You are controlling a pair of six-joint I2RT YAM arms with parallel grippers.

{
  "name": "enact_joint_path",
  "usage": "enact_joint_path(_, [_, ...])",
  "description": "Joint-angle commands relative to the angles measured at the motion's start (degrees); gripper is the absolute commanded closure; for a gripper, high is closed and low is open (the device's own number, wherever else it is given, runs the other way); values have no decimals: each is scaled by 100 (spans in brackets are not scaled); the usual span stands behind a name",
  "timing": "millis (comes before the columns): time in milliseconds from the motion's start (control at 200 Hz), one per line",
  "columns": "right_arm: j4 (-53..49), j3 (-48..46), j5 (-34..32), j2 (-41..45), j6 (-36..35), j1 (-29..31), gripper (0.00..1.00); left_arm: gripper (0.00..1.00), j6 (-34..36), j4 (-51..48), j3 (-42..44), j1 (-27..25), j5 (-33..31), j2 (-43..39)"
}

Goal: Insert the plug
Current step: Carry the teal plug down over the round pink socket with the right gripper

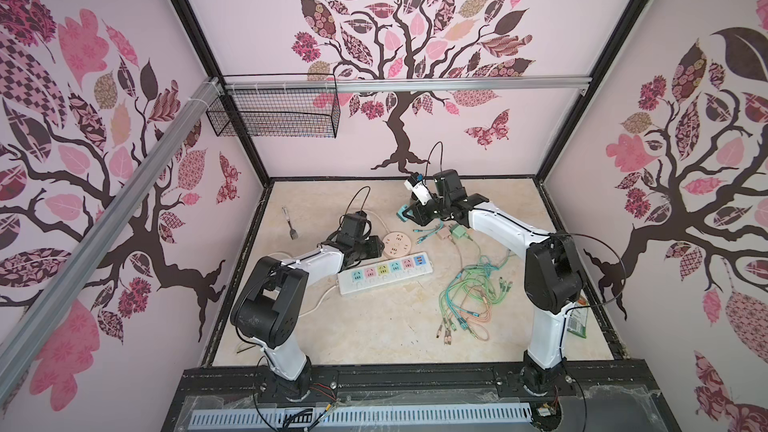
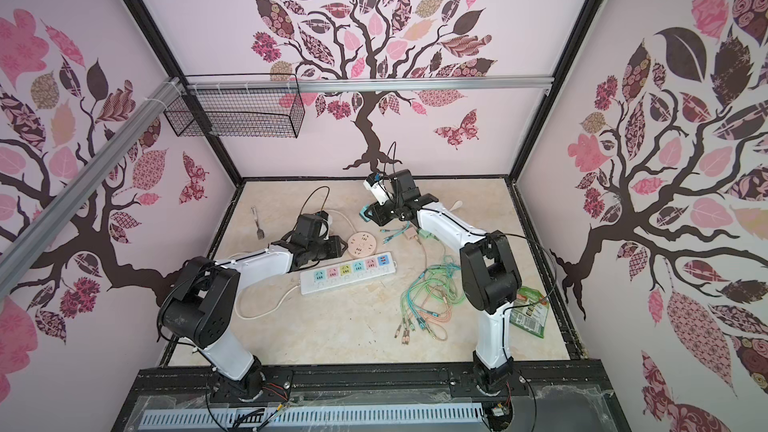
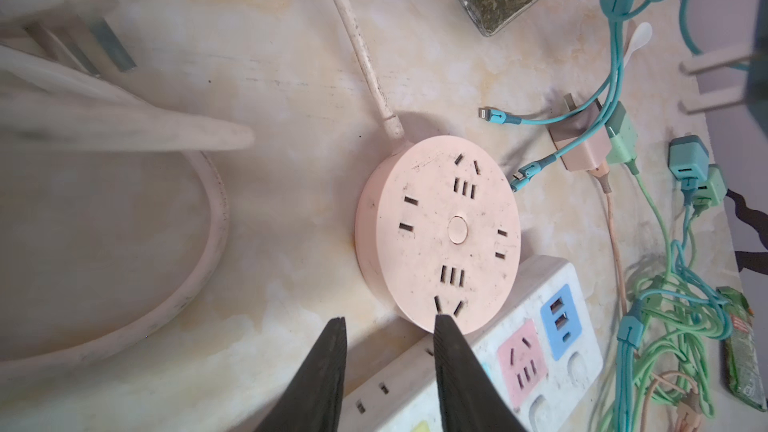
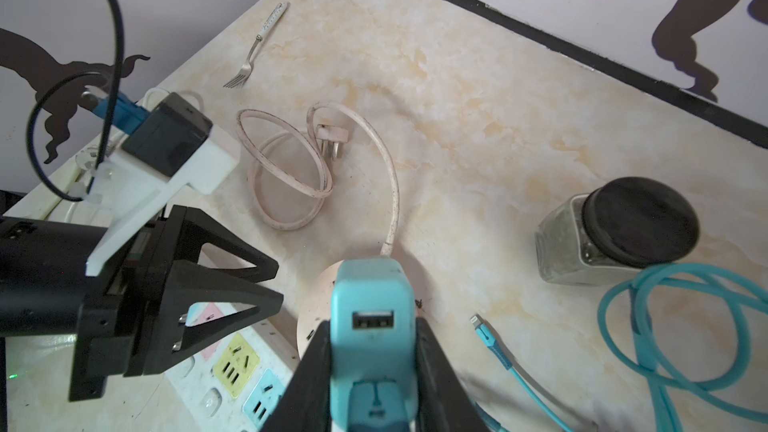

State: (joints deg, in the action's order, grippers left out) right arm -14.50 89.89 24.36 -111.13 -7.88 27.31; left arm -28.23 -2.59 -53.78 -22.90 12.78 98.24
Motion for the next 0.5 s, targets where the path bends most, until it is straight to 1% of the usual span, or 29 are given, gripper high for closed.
enact_joint_path(0, [-267,38,-151,95,-221,78,94,63,33,-23,-312,39,240,229])
enact_joint_path(195, [-409,7,-333,53,-360,112,94,66,-64,-118,-510,40,483,550])
enact_joint_path(310, [-396,-80,-353,92,-380,112,94,66,-117,-108,-551,46,485,650])
enact_joint_path(495, [-409,-191,-427,104,-442,122,94,71,-172,-126,-612,57,447,807])
